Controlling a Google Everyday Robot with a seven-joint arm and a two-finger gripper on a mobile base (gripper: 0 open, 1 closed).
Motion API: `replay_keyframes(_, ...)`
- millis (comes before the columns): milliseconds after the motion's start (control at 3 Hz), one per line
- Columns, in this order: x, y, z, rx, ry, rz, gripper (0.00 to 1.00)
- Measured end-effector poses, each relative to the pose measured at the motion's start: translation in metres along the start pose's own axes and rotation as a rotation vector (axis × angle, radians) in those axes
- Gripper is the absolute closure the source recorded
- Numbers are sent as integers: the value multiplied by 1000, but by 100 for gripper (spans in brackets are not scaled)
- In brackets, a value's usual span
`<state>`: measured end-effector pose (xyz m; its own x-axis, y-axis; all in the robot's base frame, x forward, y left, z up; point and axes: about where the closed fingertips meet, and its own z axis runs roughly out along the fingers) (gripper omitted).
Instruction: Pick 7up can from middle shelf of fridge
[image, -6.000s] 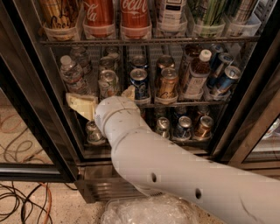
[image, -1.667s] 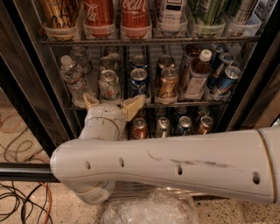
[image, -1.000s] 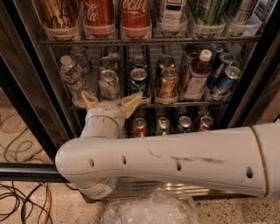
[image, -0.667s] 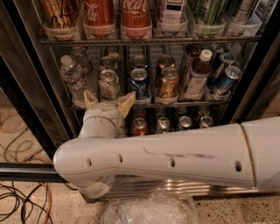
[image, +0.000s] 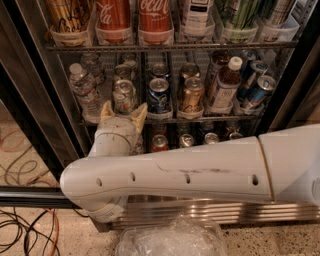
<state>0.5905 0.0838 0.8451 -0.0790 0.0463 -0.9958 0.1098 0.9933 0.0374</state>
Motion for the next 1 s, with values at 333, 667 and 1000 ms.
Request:
replay_keyframes(333, 1, -1, 9, -7, -14, -10, 30)
replay_keyframes(667, 3, -1, 17, -20, -19, -18, 30)
replay_keyframes(1000, 8, -3, 26, -32, -17, -18, 30)
